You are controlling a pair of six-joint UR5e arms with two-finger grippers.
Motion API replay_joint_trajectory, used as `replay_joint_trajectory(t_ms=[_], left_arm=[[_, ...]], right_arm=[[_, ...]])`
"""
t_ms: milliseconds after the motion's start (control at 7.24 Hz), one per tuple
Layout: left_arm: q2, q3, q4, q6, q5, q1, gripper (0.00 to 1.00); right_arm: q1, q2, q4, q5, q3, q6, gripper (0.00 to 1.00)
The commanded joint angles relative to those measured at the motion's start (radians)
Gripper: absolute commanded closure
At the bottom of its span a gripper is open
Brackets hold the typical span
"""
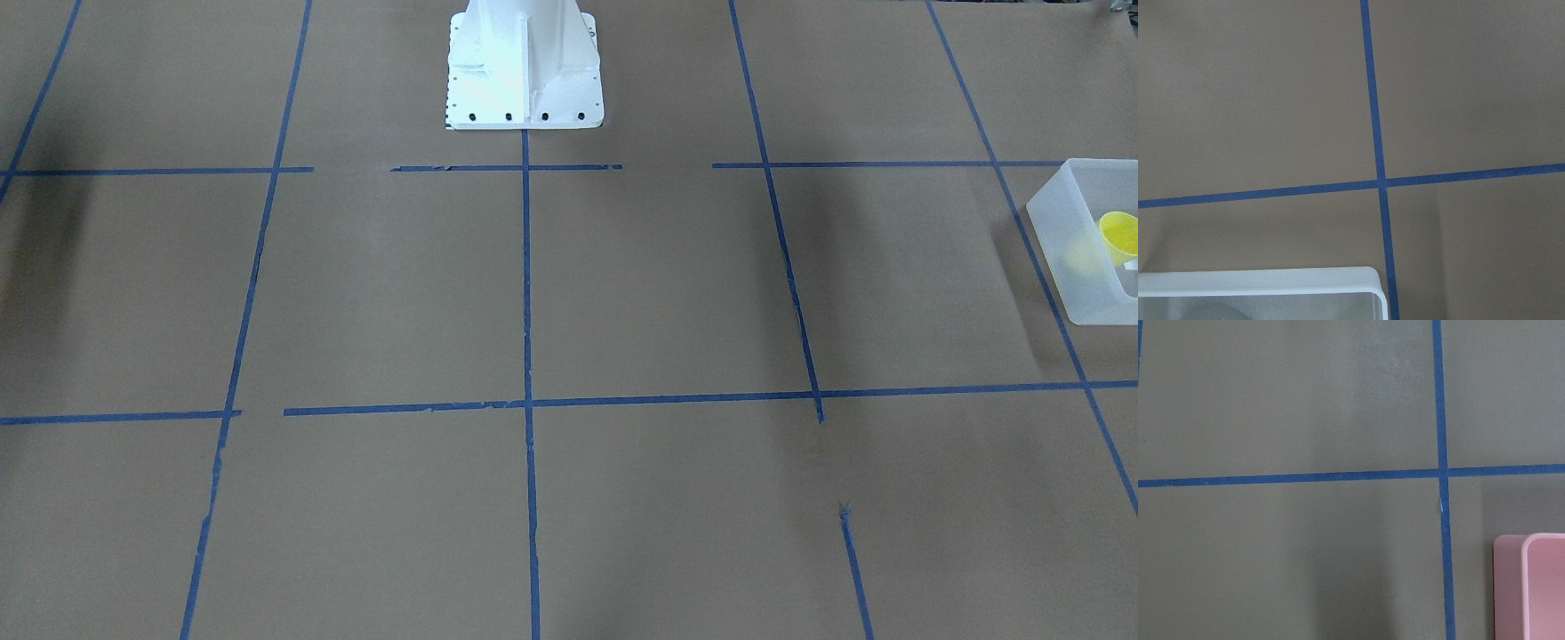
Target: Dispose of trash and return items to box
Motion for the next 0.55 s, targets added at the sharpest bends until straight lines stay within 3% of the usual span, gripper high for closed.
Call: replay_joint_trajectory(t_ms=[0, 414], left_arm=[[0.003, 0.016, 0.0, 0.013, -0.002, -0.001, 0.0], [-0.002, 0.016, -0.003, 0.012, -0.002, 0.0, 0.0]], right_arm=[[0.0, -0.011, 0.003, 0.003, -0.026, -0.012, 0.0], [0.0, -0.02, 0.003, 0.004, -0.035, -0.014, 0.0]])
